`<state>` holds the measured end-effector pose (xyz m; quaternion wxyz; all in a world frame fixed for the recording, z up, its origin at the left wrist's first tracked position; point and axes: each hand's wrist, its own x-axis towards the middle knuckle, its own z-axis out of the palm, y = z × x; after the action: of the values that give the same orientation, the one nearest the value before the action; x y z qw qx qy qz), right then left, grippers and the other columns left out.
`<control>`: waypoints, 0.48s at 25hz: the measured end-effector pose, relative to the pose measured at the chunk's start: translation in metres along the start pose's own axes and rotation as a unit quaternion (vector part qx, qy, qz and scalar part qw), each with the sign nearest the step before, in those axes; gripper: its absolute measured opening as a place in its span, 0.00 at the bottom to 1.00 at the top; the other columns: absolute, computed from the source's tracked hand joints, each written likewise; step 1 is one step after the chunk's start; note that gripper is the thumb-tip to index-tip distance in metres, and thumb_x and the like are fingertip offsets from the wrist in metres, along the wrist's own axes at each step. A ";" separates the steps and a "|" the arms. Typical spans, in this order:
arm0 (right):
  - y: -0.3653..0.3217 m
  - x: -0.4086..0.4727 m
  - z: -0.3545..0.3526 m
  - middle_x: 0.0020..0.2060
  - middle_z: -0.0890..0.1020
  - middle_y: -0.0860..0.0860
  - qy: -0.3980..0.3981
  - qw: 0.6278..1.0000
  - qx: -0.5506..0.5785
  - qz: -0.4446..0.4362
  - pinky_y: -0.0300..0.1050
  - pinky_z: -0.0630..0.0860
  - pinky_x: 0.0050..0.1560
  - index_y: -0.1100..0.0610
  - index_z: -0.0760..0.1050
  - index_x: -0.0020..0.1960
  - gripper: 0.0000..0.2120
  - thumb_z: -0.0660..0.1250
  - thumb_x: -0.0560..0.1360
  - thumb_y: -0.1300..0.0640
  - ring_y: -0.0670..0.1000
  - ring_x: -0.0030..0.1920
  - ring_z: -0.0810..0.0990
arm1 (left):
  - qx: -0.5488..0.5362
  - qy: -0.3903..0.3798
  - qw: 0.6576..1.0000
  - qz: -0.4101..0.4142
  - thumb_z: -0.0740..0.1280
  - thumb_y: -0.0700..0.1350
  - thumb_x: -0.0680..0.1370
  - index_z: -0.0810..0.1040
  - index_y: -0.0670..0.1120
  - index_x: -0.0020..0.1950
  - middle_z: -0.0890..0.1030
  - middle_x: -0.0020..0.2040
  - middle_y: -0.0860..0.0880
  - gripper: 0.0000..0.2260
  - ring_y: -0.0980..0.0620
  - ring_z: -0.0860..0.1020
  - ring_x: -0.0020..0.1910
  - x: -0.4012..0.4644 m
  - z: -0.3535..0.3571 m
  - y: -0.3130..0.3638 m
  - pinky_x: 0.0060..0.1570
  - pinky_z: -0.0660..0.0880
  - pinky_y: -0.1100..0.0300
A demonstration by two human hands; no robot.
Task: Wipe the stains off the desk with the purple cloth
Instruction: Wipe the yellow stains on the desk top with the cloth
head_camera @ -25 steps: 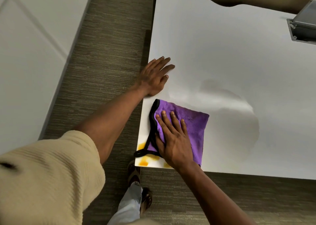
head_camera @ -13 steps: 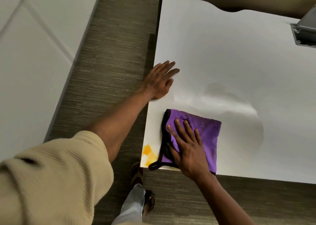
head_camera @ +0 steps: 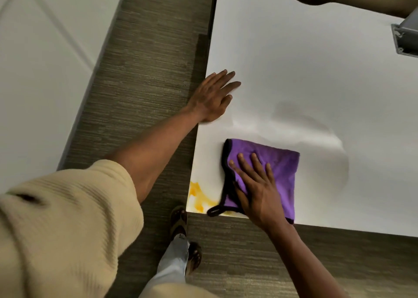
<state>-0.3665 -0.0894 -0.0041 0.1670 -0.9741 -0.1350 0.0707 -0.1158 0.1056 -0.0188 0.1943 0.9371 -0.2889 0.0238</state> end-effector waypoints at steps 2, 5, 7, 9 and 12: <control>0.003 0.009 -0.006 0.83 0.56 0.44 0.018 0.997 0.015 0.071 0.65 0.50 0.82 0.42 0.56 0.82 0.28 0.52 0.83 0.40 0.51 0.84 0.46 | -0.005 0.001 1.000 -0.003 0.52 0.50 0.83 0.66 0.51 0.79 0.61 0.81 0.47 0.23 0.47 0.56 0.81 0.001 0.000 0.001 0.80 0.49 0.49; -0.024 0.046 -0.003 0.83 0.55 0.45 0.037 0.988 0.002 0.148 0.63 0.44 0.83 0.44 0.55 0.83 0.28 0.52 0.84 0.39 0.53 0.84 0.45 | -0.010 0.002 1.000 -0.003 0.53 0.49 0.83 0.67 0.51 0.78 0.62 0.81 0.47 0.23 0.47 0.57 0.81 0.001 0.002 0.002 0.80 0.50 0.49; -0.046 0.066 0.005 0.83 0.54 0.46 0.030 0.994 -0.011 0.107 0.63 0.42 0.83 0.45 0.55 0.83 0.28 0.53 0.85 0.41 0.54 0.84 0.45 | -0.006 0.013 1.000 -0.004 0.55 0.46 0.83 0.69 0.49 0.77 0.64 0.80 0.46 0.22 0.45 0.59 0.80 0.001 0.002 0.003 0.79 0.52 0.48; -0.060 0.070 0.012 0.83 0.56 0.46 0.025 0.998 -0.017 0.056 0.63 0.43 0.82 0.45 0.56 0.83 0.28 0.52 0.84 0.41 0.54 0.85 0.45 | 0.006 0.019 1.000 -0.003 0.57 0.46 0.83 0.71 0.48 0.76 0.65 0.79 0.44 0.21 0.44 0.62 0.79 0.002 0.000 0.004 0.78 0.55 0.47; -0.045 0.052 0.011 0.82 0.58 0.44 0.011 1.000 0.000 -0.003 0.61 0.46 0.83 0.43 0.59 0.82 0.27 0.51 0.84 0.41 0.52 0.85 0.47 | 0.017 -0.006 1.000 0.002 0.53 0.48 0.84 0.67 0.49 0.78 0.62 0.81 0.45 0.22 0.45 0.58 0.81 -0.001 -0.003 0.003 0.79 0.52 0.47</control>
<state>-0.3302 -0.0304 -0.0033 0.1689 -0.9745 -0.1357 0.0592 -0.1184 0.1046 -0.0153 0.1771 0.9398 -0.2915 0.0235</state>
